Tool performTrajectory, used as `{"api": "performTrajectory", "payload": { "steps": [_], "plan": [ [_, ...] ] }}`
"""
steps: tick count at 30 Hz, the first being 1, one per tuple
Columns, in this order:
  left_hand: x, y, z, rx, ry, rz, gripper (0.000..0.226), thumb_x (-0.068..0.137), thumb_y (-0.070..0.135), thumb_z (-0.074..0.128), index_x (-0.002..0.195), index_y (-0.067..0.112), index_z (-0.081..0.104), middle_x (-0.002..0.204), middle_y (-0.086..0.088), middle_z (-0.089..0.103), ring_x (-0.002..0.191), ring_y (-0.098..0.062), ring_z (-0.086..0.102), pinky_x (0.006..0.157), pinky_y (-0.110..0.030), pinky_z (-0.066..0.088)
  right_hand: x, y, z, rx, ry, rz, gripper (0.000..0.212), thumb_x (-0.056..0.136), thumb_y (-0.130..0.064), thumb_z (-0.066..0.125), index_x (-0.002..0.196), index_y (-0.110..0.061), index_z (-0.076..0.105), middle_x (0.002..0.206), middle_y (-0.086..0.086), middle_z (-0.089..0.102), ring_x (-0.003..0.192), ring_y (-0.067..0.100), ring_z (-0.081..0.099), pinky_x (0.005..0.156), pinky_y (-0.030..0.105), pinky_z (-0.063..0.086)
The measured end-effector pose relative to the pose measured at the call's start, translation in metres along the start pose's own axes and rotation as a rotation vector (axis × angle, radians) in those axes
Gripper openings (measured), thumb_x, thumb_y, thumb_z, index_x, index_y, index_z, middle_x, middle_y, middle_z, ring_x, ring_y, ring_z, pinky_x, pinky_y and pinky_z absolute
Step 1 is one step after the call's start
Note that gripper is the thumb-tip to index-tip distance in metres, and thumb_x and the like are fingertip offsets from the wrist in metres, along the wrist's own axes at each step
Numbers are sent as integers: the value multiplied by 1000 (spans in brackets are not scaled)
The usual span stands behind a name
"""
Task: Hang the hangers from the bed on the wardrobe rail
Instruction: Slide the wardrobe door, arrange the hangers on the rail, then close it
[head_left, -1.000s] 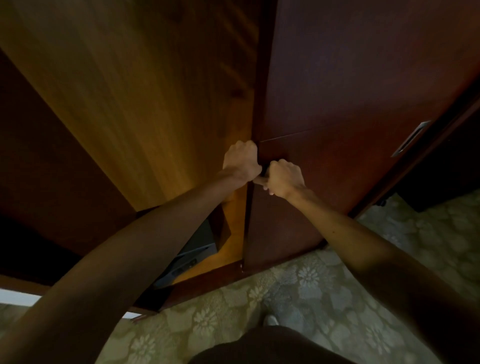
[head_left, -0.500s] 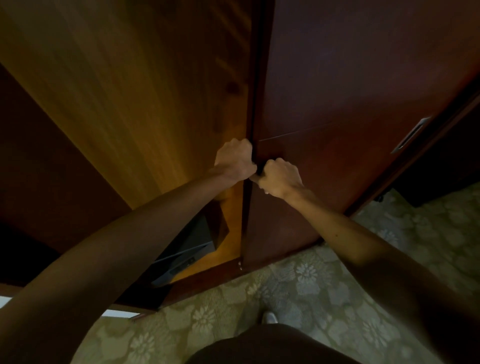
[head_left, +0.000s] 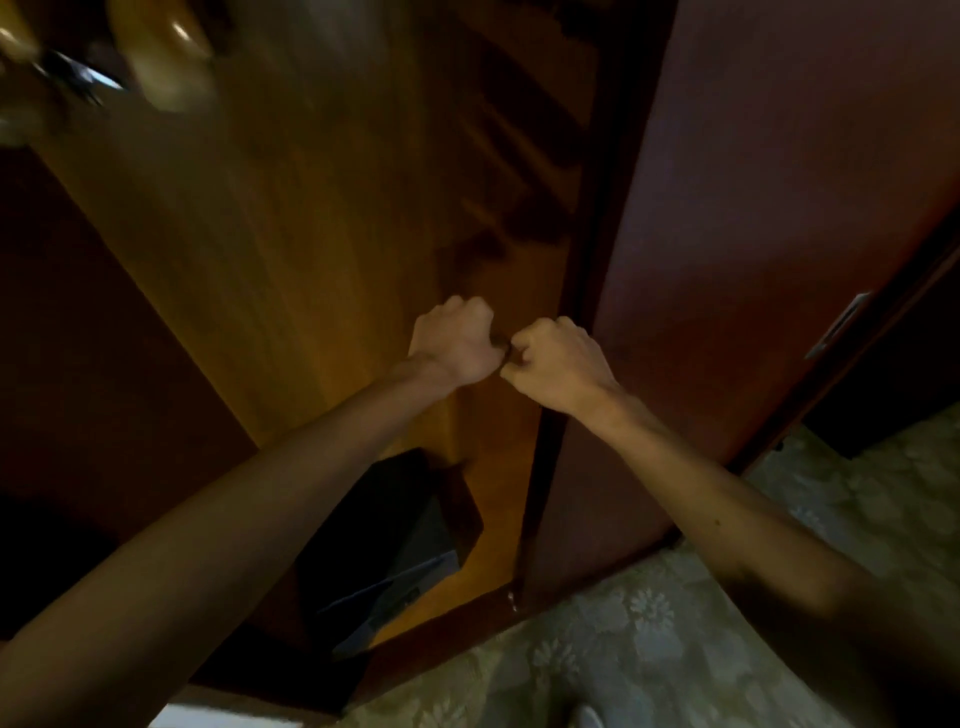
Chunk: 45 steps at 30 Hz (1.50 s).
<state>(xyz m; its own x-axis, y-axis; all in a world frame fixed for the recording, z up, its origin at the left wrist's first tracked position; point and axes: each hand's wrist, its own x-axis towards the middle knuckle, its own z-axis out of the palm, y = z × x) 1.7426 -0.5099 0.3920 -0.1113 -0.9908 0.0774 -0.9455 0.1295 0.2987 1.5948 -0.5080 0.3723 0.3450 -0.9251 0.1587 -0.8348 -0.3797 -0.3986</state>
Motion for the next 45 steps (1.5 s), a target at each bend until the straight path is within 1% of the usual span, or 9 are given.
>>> {"api": "performTrajectory", "payload": {
  "steps": [3, 8, 18, 25, 28, 32, 36, 41, 45],
  "plan": [
    [-5, -23, -36, -36, 91, 19, 26, 95, 39, 59, 104, 20, 72, 101, 1, 71, 93, -20, 68, 78, -37, 56, 11, -39, -19, 24, 99, -40, 32, 89, -26, 66, 58, -30, 57, 56, -13, 56, 57, 3, 58, 67, 33, 57],
    [-10, -38, -100, -78, 295, 48, 25, 97, 34, 56, 107, 22, 74, 98, 1, 72, 94, -22, 68, 75, -33, 52, 23, -91, -62, 65, 365, -56, 11, 91, -30, 69, 97, -30, 78, 82, -16, 74, 78, 0, 69, 78, 30, 60],
    [-22, -25, -184, -486, 347, 70, 34, 89, 35, 52, 115, 18, 64, 86, -6, 75, 78, -23, 74, 79, -39, 61, 34, -185, -172, 220, 918, -74, 19, 91, -36, 63, 87, -26, 79, 66, -12, 71, 62, 4, 66, 66, 36, 60],
    [-43, -23, -240, -255, 380, 88, 22, 90, 27, 61, 77, 13, 73, 66, -4, 71, 63, -19, 71, 64, -38, 63, 96, -253, -212, 34, 735, -48, 61, 84, -68, 58, 117, -18, 71, 101, -2, 73, 96, 17, 68, 83, 34, 56],
    [-48, -30, -275, -272, 628, 66, 22, 90, 19, 61, 71, 14, 71, 64, -1, 67, 56, -14, 65, 48, -30, 55, 118, -267, -219, -10, 659, -29, 56, 83, -70, 61, 101, -17, 70, 83, -5, 66, 79, 15, 63, 69, 29, 49],
    [-27, -40, -323, -275, 844, -39, 18, 92, 23, 62, 77, 15, 67, 74, -2, 68, 68, -14, 67, 63, -28, 59, 135, -281, -225, -19, 546, -14, 46, 87, -59, 64, 76, -14, 63, 73, -2, 62, 69, 14, 61, 52, 26, 39],
    [6, -45, -346, -334, 727, -184, 25, 97, 24, 58, 75, 14, 54, 77, -8, 70, 68, -18, 72, 67, -31, 62, 143, -283, -229, -73, 360, 19, 35, 85, -49, 69, 73, -17, 59, 75, 1, 63, 63, 13, 58, 50, 26, 41],
    [33, -47, -350, -370, 592, -285, 22, 97, 30, 60, 90, 10, 57, 79, -9, 66, 69, -23, 73, 64, -30, 62, 156, -282, -214, -151, 146, 34, 36, 79, -53, 76, 85, -23, 57, 84, -1, 62, 80, 17, 63, 81, 33, 55],
    [47, -44, -345, -383, 464, -327, 31, 98, 36, 58, 81, 11, 53, 76, -8, 62, 75, -22, 72, 70, -31, 63, 174, -273, -198, -25, 195, 37, 32, 77, -38, 82, 99, -22, 65, 91, 1, 68, 79, 17, 67, 68, 30, 61]
  ]
}}
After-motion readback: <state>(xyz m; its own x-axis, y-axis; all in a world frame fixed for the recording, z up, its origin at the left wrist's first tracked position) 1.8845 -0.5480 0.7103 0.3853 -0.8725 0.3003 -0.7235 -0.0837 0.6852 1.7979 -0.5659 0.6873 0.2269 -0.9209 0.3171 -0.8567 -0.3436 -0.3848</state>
